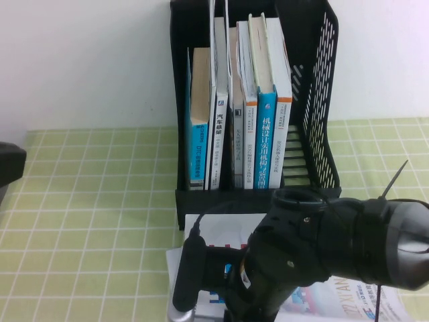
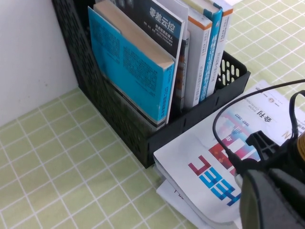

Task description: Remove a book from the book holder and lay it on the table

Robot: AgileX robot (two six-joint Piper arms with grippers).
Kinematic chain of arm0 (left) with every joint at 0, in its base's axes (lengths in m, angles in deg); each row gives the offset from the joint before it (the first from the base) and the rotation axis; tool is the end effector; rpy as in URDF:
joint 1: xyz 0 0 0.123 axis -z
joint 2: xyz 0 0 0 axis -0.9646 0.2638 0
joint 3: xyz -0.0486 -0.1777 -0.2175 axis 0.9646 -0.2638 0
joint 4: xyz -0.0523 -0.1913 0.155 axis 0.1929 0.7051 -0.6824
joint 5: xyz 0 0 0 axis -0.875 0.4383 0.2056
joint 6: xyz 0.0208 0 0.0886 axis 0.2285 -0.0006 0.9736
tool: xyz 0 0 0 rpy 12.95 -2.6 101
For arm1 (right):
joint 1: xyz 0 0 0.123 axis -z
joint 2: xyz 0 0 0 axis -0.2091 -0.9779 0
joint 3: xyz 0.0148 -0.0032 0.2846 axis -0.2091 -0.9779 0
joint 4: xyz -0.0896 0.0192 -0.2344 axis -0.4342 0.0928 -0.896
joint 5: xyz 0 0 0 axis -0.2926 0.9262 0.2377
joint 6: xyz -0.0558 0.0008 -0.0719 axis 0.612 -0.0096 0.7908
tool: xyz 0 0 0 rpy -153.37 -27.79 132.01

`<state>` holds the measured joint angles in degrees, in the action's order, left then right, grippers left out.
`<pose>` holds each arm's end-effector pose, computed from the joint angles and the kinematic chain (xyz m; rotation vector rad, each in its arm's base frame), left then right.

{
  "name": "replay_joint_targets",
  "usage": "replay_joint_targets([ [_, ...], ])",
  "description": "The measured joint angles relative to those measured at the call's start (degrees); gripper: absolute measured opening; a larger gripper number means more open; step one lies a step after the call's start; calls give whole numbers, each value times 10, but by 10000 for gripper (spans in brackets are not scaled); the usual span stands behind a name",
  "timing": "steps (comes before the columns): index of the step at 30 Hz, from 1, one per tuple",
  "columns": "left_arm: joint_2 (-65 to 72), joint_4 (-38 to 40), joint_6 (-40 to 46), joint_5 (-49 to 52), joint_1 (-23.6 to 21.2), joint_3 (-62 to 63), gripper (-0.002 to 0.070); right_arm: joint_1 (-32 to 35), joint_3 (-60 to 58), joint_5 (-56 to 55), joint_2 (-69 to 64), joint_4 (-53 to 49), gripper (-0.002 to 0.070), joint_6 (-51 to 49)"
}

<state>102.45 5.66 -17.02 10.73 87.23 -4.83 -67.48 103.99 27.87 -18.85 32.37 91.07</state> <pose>0.0988 -0.0529 0.4490 0.6005 2.0112 -0.3862 0.2045 0.2966 0.1897 -1.8814 2.1175 0.1076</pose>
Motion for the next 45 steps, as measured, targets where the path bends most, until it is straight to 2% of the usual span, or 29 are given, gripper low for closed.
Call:
replay_joint_targets([
  [4,-6,-1,7,-2,0,0,-1,4,3,41,-1,25,485,16],
  [6,-21,5,22,-11,0,-1,-1,6,12,69,-1,40,533,20],
  [8,-41,12,34,-22,0,-1,-1,8,24,87,9,52,535,23],
  [10,-68,17,39,-25,0,-1,-1,9,40,110,26,67,512,29],
  [12,-98,18,41,-27,0,-11,-1,9,62,140,52,90,456,41],
  [17,-174,26,33,-49,0,-95,-1,9,111,210,118,127,258,53],
  [21,-234,55,-3,-108,0,-233,-1,9,120,255,179,133,74,39],
  [23,-263,97,-7,-149,0,-300,-1,9,120,261,206,133,30,21],
  [26,-312,151,13,-223,0,-395,-1,9,103,263,252,132,7,8],
  [29,-343,166,22,-279,0,-456,-1,9,68,258,300,121,1,5],
  [32,-354,169,24,-302,0,-502,-1,9,11,204,364,93,0,-12],
  [35,-354,168,24,-319,0,-533,-1,12,-79,93,435,28,-1,-67],
  [39,-354,157,24,-350,0,-559,-1,43,-229,-42,520,-100,-1,-198],
  [42,-354,145,19,-360,0,-566,-1,77,-315,-86,569,-146,-1,-268],
  [45,-354,139,11,-361,0,-570,-1,93,-375,-98,599,-157,-1,-290],
])
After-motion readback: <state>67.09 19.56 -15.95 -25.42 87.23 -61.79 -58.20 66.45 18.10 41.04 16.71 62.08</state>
